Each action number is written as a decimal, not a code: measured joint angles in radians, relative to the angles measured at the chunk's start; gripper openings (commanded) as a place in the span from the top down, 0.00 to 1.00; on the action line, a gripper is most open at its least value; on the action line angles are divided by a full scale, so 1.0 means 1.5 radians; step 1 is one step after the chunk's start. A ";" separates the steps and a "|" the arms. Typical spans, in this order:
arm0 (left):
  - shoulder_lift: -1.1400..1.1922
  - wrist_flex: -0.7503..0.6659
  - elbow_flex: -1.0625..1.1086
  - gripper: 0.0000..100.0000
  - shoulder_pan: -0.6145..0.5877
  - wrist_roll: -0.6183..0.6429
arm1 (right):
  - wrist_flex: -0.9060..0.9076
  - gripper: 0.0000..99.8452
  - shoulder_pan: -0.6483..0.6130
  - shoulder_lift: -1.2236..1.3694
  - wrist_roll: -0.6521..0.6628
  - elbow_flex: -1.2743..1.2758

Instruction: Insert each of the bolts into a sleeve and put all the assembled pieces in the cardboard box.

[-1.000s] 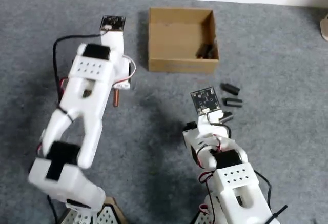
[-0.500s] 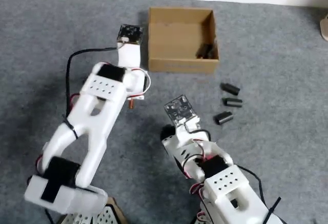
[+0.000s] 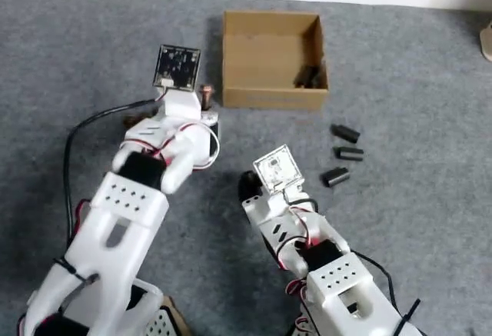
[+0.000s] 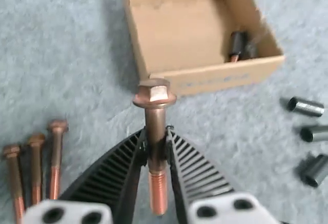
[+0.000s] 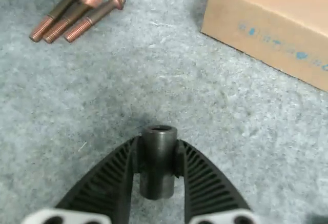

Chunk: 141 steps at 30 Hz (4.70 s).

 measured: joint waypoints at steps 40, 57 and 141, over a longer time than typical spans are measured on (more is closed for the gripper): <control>-0.042 -0.176 0.008 0.99 0.090 0.132 | -0.491 1.00 0.027 0.000 -0.003 0.100; -0.147 -0.132 0.054 0.99 0.118 0.165 | -0.490 1.00 0.027 0.000 -0.003 0.100; -0.165 -0.058 0.349 0.86 -0.113 0.054 | -0.097 1.00 0.254 0.228 0.034 -0.305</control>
